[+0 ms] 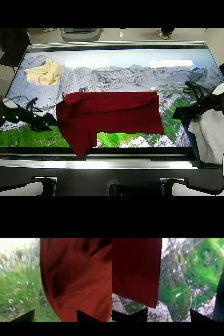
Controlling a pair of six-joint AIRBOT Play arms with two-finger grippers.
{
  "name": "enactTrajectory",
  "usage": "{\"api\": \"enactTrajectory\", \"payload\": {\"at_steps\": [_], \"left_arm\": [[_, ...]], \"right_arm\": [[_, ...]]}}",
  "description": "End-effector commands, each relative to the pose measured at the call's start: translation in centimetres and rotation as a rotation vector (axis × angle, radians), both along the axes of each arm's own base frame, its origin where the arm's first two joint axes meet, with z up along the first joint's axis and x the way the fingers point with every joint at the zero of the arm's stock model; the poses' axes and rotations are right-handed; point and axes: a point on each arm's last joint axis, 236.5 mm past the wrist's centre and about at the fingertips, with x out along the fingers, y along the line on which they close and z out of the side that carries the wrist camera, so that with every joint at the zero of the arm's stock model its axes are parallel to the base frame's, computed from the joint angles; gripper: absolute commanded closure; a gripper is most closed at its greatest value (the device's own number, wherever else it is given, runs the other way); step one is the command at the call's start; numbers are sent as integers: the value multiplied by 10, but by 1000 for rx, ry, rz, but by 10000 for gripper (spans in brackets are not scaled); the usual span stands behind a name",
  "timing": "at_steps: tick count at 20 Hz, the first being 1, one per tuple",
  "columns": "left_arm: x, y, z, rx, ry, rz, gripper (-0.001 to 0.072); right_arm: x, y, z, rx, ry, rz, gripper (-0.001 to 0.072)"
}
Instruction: Fold the shirts.
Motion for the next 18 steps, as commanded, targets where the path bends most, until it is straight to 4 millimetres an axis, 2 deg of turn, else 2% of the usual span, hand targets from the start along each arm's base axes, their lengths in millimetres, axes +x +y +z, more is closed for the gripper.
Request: {"api": "enactTrajectory", "payload": {"at_steps": [1,3,5,7,8,9,10,11,14,18], "left_arm": [[-12,-14,-28,-21,-17,38,124],[0,-18,-33,-16,-59,64,129],[3,-26,-39,-22,-56,63,214],[11,-29,-45,-4,-59,101,412],[16,-28,-45,6,-74,121,432],[20,-27,-45,13,-82,139,491],[21,-26,-45,15,-82,153,603],[21,-26,-45,15,-83,151,676],[18,-28,-44,8,-73,138,676],[9,-33,-41,-8,-67,70,676]], "right_arm": [[-21,6,-11,43,57,51,105],[-21,6,-14,40,45,84,103],[-23,7,-20,41,47,82,94],[-29,10,-31,50,65,75,84],[-35,12,-38,59,83,72,54],[-41,16,-44,73,100,68,53],[-47,24,-52,102,114,57,52],[-50,33,-60,141,124,41,52],[-45,57,-79,258,126,-19,53],[-36,60,-97,285,139,-86,60]]}}
